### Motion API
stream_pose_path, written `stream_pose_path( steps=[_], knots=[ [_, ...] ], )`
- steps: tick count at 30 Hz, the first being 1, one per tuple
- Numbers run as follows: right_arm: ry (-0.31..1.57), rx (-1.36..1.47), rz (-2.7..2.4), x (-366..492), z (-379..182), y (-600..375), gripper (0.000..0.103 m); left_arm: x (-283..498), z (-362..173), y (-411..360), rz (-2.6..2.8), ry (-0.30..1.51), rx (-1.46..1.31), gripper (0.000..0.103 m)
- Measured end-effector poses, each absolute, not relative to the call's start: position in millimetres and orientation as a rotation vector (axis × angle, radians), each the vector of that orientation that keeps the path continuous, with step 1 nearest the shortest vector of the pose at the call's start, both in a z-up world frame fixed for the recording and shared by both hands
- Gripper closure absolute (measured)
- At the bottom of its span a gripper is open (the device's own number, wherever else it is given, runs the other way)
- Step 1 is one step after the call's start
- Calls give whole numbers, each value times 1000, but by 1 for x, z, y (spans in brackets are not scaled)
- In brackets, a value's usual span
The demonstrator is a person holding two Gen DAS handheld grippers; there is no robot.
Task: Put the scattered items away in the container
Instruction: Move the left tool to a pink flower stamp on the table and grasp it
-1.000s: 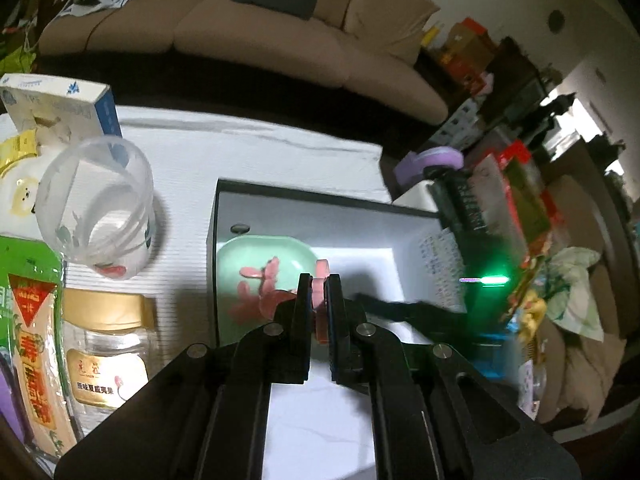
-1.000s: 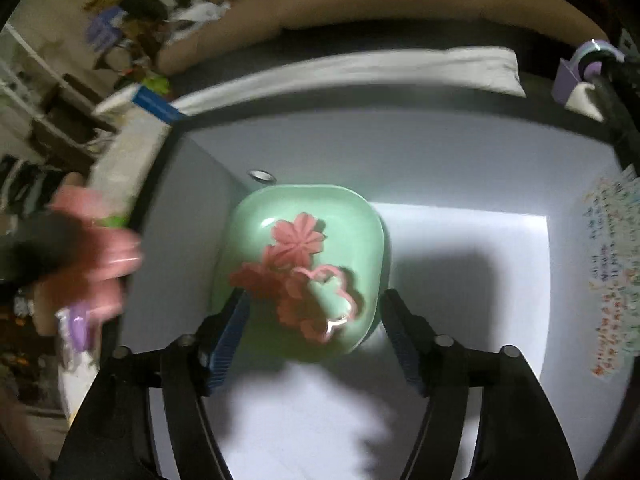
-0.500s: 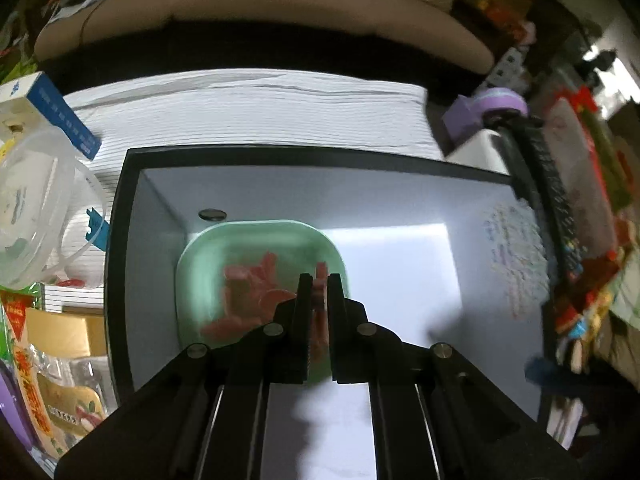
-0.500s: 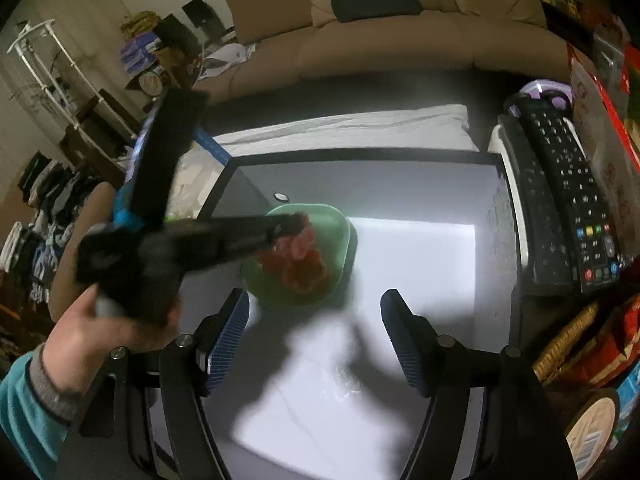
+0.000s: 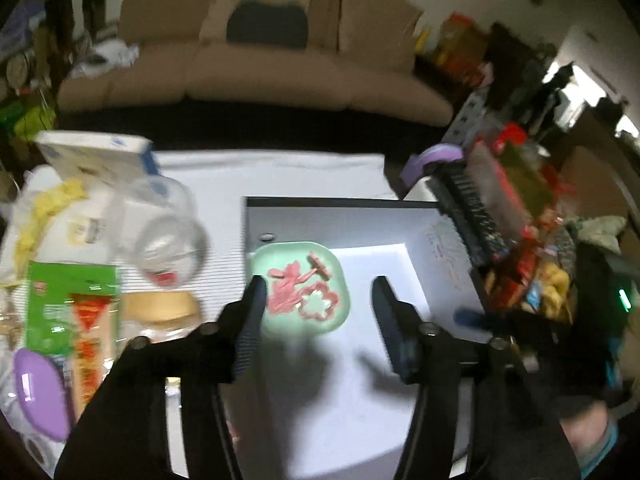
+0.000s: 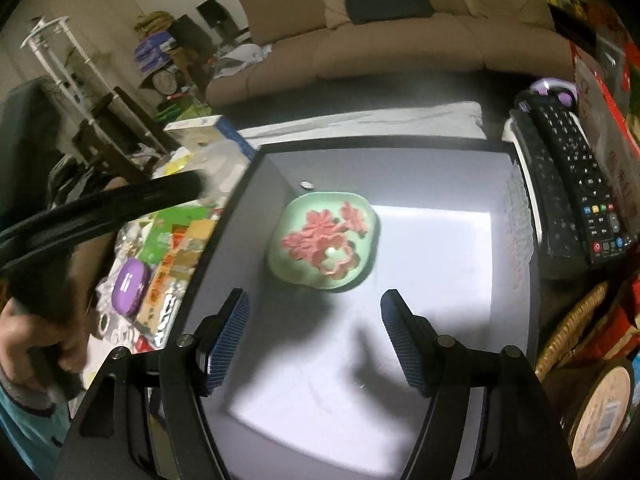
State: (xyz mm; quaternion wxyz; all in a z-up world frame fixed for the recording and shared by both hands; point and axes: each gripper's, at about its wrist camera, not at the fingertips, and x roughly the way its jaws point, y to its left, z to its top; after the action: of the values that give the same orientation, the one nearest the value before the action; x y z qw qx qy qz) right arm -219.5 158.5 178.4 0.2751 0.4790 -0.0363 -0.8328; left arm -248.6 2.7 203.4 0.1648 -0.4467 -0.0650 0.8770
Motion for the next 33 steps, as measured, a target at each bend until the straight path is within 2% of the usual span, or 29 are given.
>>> stream_pose_path(
  steps=[3, 6, 8, 15, 22, 24, 26, 28, 33],
  knots=[
    [-76, 1254, -2234, -199, 190, 149, 32, -202, 213, -35, 2561, -163, -1195, 42],
    [-64, 1223, -2227, -175, 199, 138, 31, -166, 193, -68, 2605, -144, -1197, 37],
    [-70, 1193, -2222, -156, 206, 131, 28, -153, 171, -79, 2579, -162, -1240, 37],
    [-102, 1118, -2204, -100, 218, 118, 28, -138, 89, -94, 2529, -180, -1319, 39],
    [-154, 1105, -2207, -74, 215, 129, 28, -154, 50, -88, 2533, -251, -1334, 42],
    [-162, 1107, -2206, -71, 214, 130, 28, -160, 42, -88, 2523, -251, -1339, 47],
    [-168, 1109, -2204, -69, 212, 131, 28, -163, 34, -86, 2515, -236, -1346, 59],
    [-166, 1111, -2206, -69, 210, 131, 28, -164, 30, -83, 2507, -211, -1336, 64],
    [-178, 1125, -2192, -70, 201, 131, 28, -161, 25, -71, 2519, -72, -1318, 64]
  ],
)
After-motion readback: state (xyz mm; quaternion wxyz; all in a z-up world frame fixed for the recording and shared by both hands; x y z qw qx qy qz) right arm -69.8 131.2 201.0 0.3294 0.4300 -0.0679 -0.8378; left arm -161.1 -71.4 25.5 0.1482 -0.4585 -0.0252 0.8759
